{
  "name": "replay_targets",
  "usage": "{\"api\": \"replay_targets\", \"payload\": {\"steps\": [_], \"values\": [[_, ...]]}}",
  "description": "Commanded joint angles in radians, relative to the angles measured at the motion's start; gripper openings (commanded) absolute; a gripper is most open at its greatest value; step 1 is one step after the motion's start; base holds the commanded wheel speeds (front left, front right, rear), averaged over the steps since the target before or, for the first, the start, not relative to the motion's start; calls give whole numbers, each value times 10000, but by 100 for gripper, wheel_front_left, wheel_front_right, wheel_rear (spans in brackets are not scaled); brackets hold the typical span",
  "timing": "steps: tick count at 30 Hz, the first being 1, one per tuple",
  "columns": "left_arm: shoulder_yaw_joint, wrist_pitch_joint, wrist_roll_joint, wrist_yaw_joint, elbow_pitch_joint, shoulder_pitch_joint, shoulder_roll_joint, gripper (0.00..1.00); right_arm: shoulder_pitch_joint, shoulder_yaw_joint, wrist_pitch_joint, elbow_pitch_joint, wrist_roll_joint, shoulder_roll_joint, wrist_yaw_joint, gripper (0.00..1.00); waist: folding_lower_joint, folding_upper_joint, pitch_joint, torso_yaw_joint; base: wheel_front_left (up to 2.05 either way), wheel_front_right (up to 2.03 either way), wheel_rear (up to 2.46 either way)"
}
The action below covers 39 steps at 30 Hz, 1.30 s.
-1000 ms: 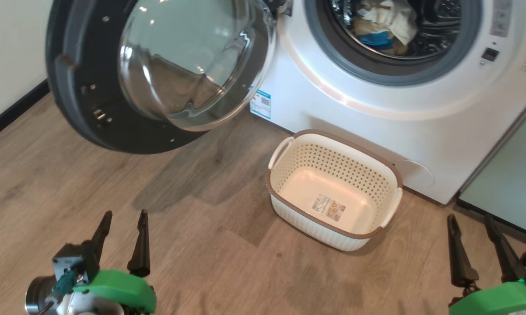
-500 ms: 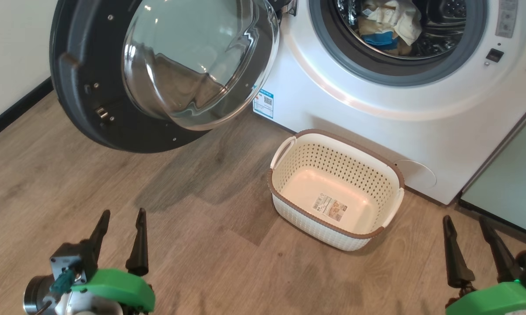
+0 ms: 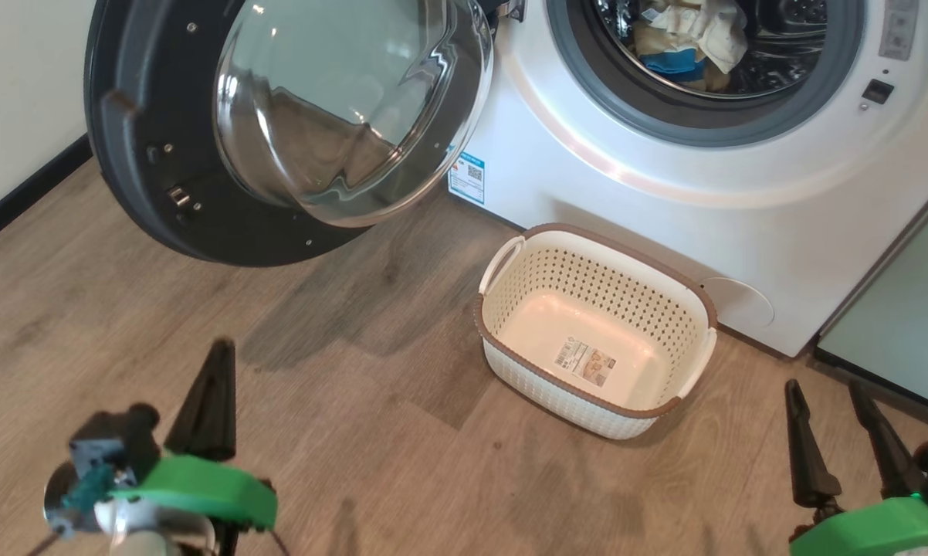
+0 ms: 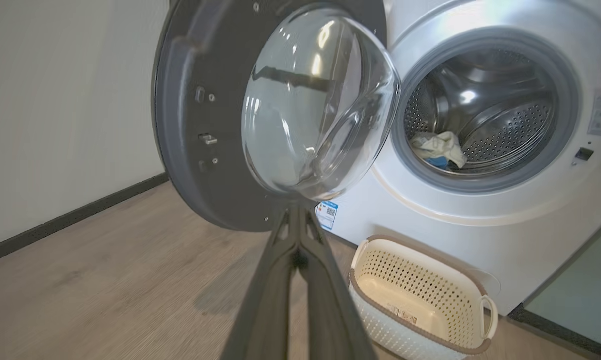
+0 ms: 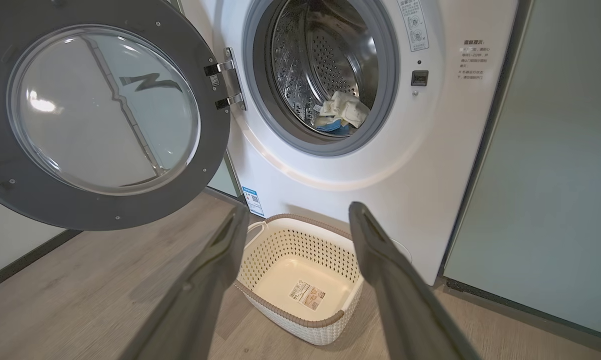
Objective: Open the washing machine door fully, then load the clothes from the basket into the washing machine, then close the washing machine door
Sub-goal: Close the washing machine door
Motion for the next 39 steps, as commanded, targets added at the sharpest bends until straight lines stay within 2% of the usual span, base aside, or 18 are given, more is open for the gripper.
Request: {"api": "replay_targets", "payload": {"steps": [1,6,9,14,18,22,27,34,38,39], "values": [[634,-62,-72,-102,-494,-595,47,0,-363,157,11,-385,-18,-238,-29,100,0,-1,1,30,0,0,0],[1908,-63,-733,-1143,-1749,-1011,-411,0,-296,93,94,-469,-40,-248,-29,100,0,-1,15,156,0,0,0],[2855,-63,-1377,-1812,-2496,-1508,-436,0,-277,71,150,-528,-50,-253,-29,100,0,-1,17,227,0,0,0],[4194,82,-2793,-2702,-3351,-2894,277,0,-225,47,223,-643,-55,-270,-29,100,0,-1,52,329,0,0,0],[5209,674,-4132,-2886,-3418,-4434,1078,0,-210,43,275,-750,-43,-326,-29,100,0,-1,150,357,0,0,0],[5842,1377,-5580,-2929,-2526,-5973,1727,0,-232,65,315,-809,-30,-367,-29,100,0,-1,273,354,0,0,0],[6066,2255,-6752,-2906,-300,-7358,2428,0,-262,95,390,-887,-3,-471,-29,100,0,-1,479,344,0,0,0],[6017,3569,-8396,-3097,3062,-8744,2722,0,-413,224,561,-1025,35,-687,-29,100,0,-1,759,135,0,0,0],[6154,4127,-9054,-3195,4647,-9155,2795,0,-500,261,690,-1125,30,-790,-29,100,0,-1,945,-63,0,0,0],[6154,4127,-9054,-3195,4647,-9155,2795,0,-500,261,690,-1125,30,-790,-29,100,0,-1,945,-63,0,0,0]]}}
